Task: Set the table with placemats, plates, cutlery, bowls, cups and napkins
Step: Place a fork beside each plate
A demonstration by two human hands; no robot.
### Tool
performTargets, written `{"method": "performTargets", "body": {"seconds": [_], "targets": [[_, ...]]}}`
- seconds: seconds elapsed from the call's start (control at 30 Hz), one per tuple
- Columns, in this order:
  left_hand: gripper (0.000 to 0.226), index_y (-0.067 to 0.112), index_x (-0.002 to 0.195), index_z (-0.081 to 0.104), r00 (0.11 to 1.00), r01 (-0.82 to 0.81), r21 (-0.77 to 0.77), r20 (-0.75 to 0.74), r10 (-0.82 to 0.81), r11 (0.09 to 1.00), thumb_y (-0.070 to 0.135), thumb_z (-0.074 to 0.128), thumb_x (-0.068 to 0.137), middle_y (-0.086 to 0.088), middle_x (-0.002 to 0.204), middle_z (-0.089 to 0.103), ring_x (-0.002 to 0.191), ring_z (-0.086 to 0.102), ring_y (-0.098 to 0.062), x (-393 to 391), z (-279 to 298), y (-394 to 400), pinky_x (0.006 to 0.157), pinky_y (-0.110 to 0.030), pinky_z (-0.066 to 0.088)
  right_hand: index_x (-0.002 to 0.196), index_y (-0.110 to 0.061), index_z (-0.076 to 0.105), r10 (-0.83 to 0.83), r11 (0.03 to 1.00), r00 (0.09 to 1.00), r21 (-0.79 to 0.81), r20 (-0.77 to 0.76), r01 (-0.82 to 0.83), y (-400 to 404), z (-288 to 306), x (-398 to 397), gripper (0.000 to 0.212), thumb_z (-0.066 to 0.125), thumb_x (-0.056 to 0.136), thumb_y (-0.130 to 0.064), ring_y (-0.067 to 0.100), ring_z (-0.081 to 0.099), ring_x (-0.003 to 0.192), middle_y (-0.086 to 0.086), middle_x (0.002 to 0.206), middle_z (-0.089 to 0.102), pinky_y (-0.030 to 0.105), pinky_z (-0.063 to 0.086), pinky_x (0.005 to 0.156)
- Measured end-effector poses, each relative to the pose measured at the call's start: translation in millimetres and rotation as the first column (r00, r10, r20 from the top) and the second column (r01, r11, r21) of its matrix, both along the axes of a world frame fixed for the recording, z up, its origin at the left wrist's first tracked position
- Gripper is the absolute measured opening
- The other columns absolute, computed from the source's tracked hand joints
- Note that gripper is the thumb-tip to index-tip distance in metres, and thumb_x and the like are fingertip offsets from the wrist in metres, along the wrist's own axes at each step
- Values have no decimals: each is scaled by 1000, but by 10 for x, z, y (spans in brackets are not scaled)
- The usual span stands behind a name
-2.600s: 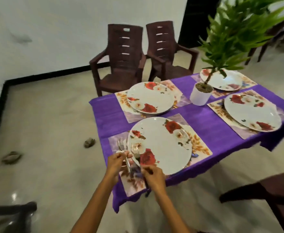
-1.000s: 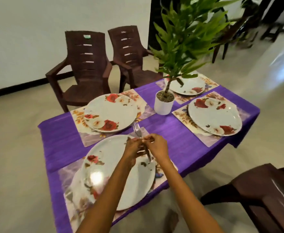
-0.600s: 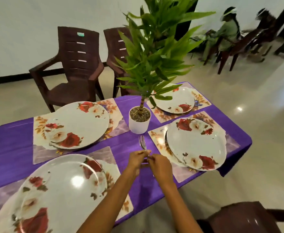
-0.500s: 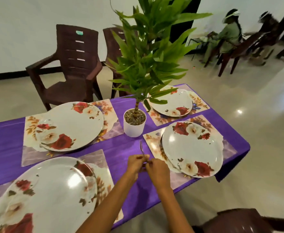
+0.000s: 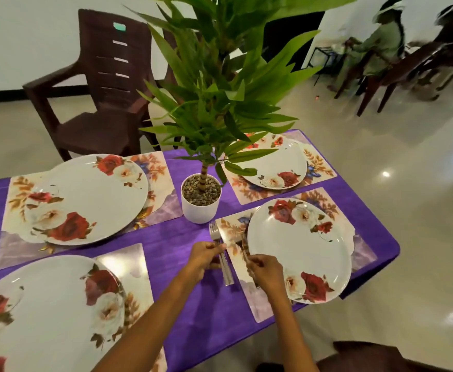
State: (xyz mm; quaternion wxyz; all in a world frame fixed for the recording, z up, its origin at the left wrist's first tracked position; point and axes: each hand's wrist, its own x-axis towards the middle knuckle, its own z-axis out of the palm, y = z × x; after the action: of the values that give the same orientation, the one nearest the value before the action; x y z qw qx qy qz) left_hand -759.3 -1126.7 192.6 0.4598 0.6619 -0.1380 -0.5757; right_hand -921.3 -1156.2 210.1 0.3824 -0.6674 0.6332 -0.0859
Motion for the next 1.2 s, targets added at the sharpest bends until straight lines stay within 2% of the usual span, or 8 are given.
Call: {"method": "performTargets", "body": {"seconds": [0.17,0.4,0.53,0.93,1.0,1.07,1.13,1.2], "targets": [[12,6,77,60,1000,13,53,-1,-13,999,10,68,85,-7,71,60,62,59,-16,40,-77,-7,42,-21,52,107,-15,70,8,997,986,-75,-166,-21,117,-184,-19,21,55,94,-21,17,66,93,4,106,71,21,48,83],[11,4,79,62,1000,26,66,9,-27,997,11,69,83,-8,72,62,62,62,-16,68,-160,42,46,-23,54,107,-13,71,-12,997,972,-72,-234,-5,260,-262,58,20,56,94,-17,16,67,91,5,105,71,21,50,82],[17,-1,91,64,999,45,43,20,-46,998,13,70,83,-8,76,64,67,63,-18,105,-146,9,48,-23,55,108,-12,70,9,995,958,-95,-288,-38,256,-253,67,21,56,94,-18,16,67,90,5,105,71,19,48,79],[13,2,88,64,997,72,15,23,-73,997,13,69,85,-6,76,65,64,63,-16,38,-97,53,48,-22,54,111,-12,68,-12,981,946,-185,-323,-51,359,-235,151,23,54,96,-23,15,67,92,5,108,70,17,47,81],[12,2,88,64,997,77,7,12,-78,997,13,67,85,-7,74,66,58,64,-13,0,-84,44,47,-21,54,111,-14,67,-59,968,964,-252,-258,-9,328,-111,139,23,52,96,-23,15,66,92,3,108,70,17,47,81],[9,2,86,65,997,82,-30,-12,-82,996,11,66,87,-7,73,66,50,64,-9,-51,-55,-35,45,-21,52,106,-12,68,-149,912,989,-389,-19,130,214,166,88,20,54,96,-22,16,66,90,2,103,70,12,45,78],[8,3,85,66,995,97,-91,-25,-99,991,11,65,87,-8,73,65,47,62,-8,-130,63,-137,44,-21,51,95,-15,65,-191,831,948,-472,256,295,79,533,45,16,53,95,-25,11,63,81,0,92,67,8,42,72],[7,4,85,66,991,128,-147,-12,-131,981,11,66,86,-8,73,63,49,60,-12,-251,256,-338,44,-21,51,89,-19,60,-211,776,890,-484,405,404,-148,773,-26,17,49,97,-29,8,60,74,-3,84,64,17,49,68]]}}
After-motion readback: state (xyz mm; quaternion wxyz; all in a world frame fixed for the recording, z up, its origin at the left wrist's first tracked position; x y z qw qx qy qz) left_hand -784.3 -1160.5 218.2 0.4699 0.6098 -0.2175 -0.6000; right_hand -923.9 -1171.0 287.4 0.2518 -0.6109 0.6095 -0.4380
